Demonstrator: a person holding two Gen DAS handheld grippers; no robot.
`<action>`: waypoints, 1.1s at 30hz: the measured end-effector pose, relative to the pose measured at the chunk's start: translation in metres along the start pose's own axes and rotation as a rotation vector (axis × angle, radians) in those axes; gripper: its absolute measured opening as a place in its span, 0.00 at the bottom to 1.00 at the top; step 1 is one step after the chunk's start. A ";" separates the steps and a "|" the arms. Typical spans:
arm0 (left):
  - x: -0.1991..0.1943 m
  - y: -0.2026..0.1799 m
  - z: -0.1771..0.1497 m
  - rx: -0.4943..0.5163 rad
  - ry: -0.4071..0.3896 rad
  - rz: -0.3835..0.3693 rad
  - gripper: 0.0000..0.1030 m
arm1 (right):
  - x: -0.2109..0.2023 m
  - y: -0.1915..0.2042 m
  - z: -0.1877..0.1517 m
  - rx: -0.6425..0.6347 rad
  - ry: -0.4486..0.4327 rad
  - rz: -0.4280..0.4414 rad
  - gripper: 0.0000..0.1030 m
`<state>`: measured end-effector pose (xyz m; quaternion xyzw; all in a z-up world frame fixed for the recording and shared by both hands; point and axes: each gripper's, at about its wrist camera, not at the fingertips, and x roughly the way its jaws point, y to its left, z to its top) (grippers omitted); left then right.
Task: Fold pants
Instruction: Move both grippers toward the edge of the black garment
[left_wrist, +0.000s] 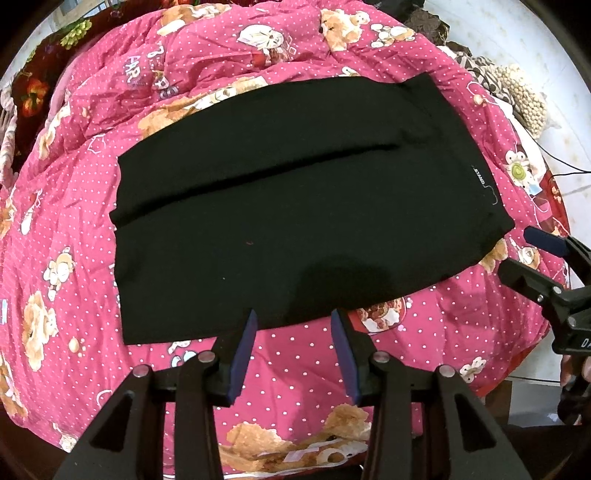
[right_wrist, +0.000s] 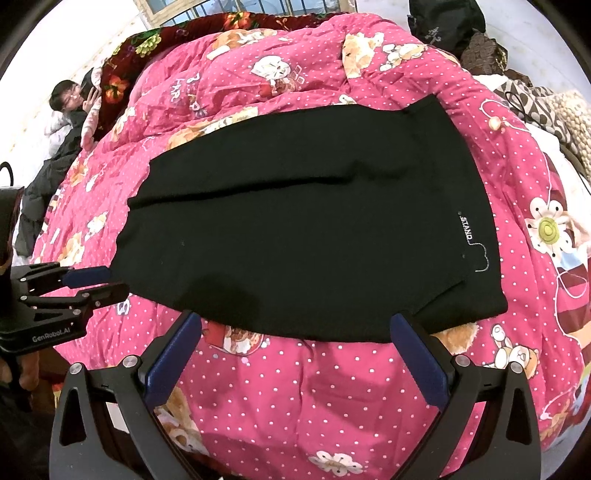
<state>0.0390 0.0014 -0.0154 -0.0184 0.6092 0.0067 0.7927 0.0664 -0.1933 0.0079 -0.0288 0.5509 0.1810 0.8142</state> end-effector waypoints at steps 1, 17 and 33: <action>-0.001 0.000 0.001 0.001 -0.001 0.001 0.43 | 0.000 -0.001 0.001 0.001 -0.003 0.003 0.99; -0.002 -0.003 0.006 -0.001 0.003 0.008 0.43 | -0.001 -0.006 0.004 0.013 0.000 0.010 0.99; 0.003 -0.006 0.007 -0.007 0.025 -0.011 0.43 | 0.003 -0.009 0.006 0.018 0.020 0.009 0.99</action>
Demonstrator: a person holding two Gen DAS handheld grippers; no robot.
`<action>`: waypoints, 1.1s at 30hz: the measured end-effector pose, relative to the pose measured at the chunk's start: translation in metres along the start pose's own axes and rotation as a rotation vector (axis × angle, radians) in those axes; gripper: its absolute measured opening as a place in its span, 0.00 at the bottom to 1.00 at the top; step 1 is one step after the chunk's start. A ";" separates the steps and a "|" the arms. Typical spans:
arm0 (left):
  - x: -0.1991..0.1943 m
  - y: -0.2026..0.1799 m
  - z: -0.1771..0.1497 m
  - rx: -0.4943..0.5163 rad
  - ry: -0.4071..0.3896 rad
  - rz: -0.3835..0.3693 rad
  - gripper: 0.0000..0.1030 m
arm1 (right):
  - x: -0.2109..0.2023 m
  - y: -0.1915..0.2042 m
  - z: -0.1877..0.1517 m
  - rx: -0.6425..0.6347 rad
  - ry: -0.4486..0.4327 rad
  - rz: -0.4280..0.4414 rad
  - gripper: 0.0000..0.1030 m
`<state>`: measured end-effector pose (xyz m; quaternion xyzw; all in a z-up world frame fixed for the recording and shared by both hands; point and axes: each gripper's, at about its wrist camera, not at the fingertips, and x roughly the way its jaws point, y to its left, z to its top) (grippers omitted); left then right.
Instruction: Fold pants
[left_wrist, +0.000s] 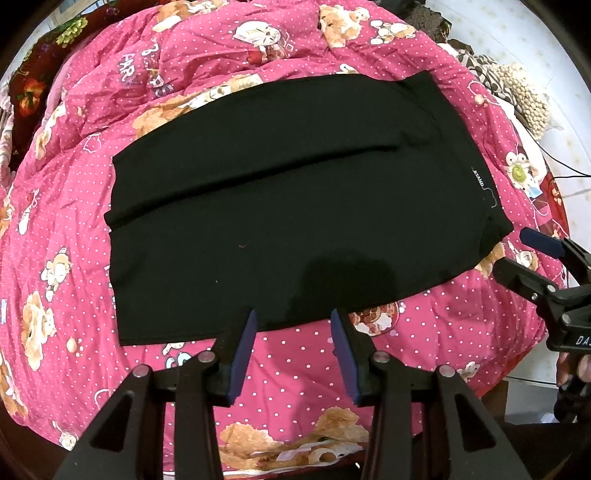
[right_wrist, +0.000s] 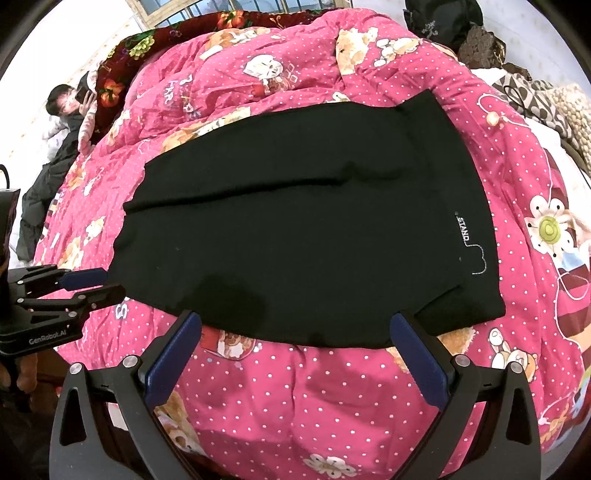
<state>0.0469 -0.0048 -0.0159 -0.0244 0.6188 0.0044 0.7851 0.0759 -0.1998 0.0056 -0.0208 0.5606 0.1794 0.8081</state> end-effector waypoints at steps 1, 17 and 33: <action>0.000 0.000 0.000 -0.001 0.002 -0.001 0.43 | 0.000 0.000 0.000 0.001 0.002 0.001 0.99; 0.013 0.001 0.011 -0.001 0.036 -0.025 0.43 | 0.010 -0.007 0.008 0.003 0.025 -0.009 0.99; 0.033 0.001 0.025 0.021 0.077 -0.070 0.43 | 0.023 -0.014 0.016 0.031 0.059 -0.031 0.95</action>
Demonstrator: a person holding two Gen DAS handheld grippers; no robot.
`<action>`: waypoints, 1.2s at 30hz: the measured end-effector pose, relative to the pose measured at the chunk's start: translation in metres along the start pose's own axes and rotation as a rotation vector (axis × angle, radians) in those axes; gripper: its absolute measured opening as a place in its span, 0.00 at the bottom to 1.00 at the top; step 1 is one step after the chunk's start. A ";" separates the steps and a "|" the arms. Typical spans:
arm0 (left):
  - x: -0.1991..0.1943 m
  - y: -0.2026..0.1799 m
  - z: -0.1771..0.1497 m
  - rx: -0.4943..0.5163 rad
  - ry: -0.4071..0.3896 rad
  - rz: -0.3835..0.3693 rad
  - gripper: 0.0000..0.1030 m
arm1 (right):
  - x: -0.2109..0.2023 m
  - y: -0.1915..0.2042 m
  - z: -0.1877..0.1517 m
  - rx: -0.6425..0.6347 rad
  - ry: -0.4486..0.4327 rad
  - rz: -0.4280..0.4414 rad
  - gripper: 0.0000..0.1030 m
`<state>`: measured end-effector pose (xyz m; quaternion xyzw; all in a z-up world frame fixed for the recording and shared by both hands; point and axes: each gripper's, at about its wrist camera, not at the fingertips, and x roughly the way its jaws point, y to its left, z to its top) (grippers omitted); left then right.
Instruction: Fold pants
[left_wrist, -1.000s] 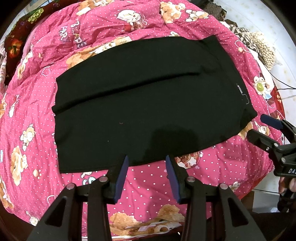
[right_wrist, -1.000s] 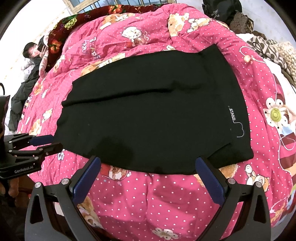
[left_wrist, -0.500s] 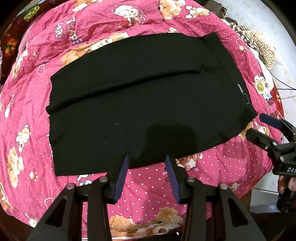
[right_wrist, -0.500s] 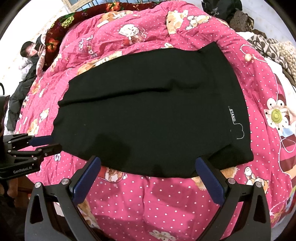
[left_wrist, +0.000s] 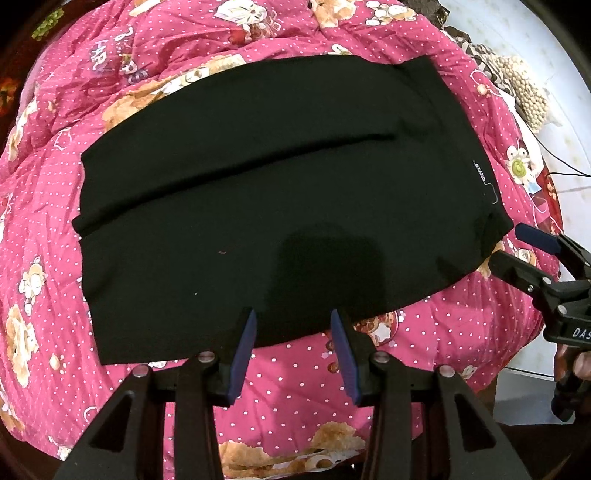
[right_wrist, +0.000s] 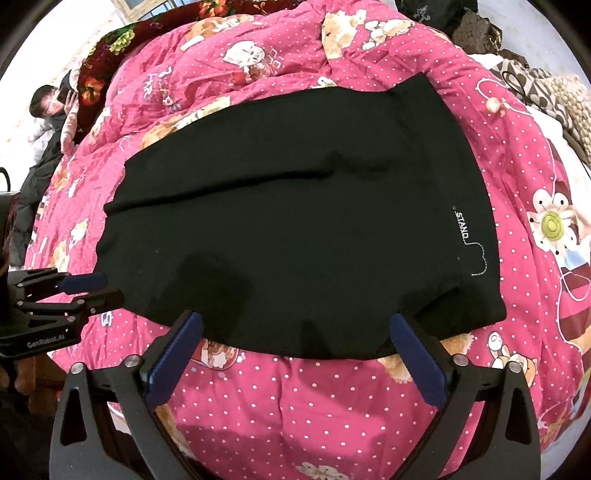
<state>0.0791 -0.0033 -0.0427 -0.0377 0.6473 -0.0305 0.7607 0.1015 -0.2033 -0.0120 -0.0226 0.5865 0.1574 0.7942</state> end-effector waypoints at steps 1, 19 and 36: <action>0.001 0.000 0.001 0.002 0.003 -0.002 0.43 | 0.001 0.000 0.000 0.003 0.003 -0.001 0.94; 0.030 0.018 0.035 -0.028 0.045 -0.041 0.43 | 0.028 -0.003 0.025 0.003 0.073 -0.016 0.74; 0.057 0.116 0.173 -0.086 -0.102 0.011 0.48 | 0.093 -0.020 0.156 -0.174 0.062 0.005 0.74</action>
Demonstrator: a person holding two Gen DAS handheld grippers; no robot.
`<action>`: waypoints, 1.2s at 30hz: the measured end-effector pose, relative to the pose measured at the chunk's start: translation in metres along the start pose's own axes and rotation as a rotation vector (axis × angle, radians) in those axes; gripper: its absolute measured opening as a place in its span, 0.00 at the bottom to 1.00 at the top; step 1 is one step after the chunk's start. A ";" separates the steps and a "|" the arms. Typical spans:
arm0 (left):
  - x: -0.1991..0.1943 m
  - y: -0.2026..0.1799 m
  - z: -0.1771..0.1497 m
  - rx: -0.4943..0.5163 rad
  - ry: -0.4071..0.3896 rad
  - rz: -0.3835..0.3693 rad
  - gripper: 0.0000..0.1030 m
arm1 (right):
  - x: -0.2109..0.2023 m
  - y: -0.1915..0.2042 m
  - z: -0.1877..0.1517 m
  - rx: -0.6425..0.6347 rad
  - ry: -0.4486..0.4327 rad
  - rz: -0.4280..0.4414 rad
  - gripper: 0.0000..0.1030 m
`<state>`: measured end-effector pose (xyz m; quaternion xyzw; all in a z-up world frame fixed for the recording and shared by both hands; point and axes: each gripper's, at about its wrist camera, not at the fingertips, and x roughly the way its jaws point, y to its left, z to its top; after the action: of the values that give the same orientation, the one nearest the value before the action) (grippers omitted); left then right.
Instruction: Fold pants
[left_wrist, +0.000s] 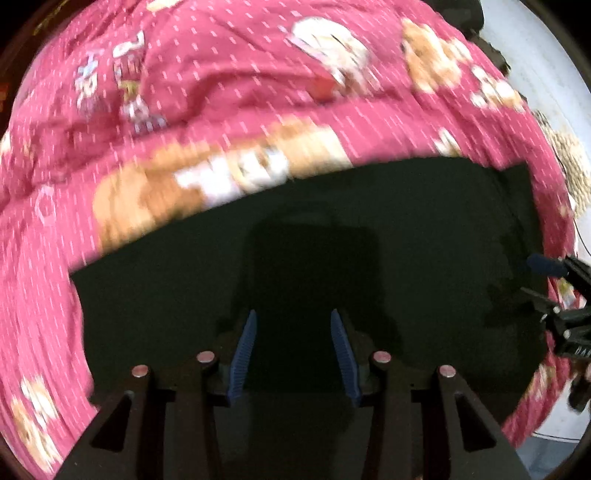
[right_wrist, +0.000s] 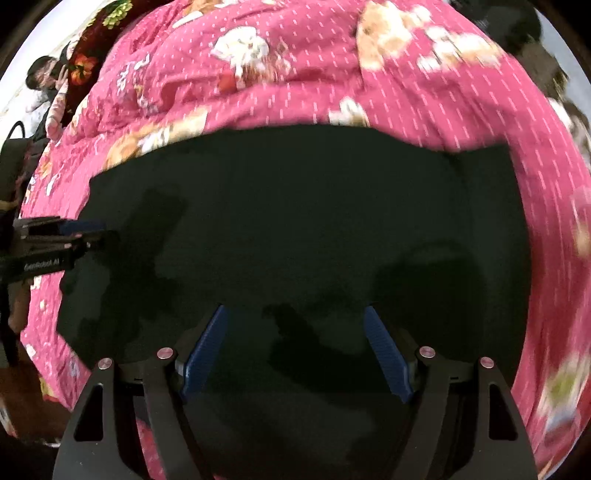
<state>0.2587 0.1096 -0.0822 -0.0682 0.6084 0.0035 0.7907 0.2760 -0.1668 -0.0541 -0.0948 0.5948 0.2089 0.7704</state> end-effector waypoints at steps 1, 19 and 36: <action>0.002 0.007 0.009 0.002 -0.014 0.006 0.53 | 0.004 -0.003 0.015 -0.024 -0.004 0.003 0.74; 0.068 0.037 0.045 0.141 -0.028 0.010 0.73 | 0.100 -0.054 0.132 -0.295 0.098 0.004 0.76; 0.003 0.024 0.006 0.095 -0.112 0.035 0.06 | 0.041 -0.045 0.103 -0.261 0.011 -0.020 0.08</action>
<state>0.2631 0.1341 -0.0861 -0.0199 0.5640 -0.0077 0.8255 0.3941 -0.1582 -0.0693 -0.2015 0.5658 0.2763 0.7503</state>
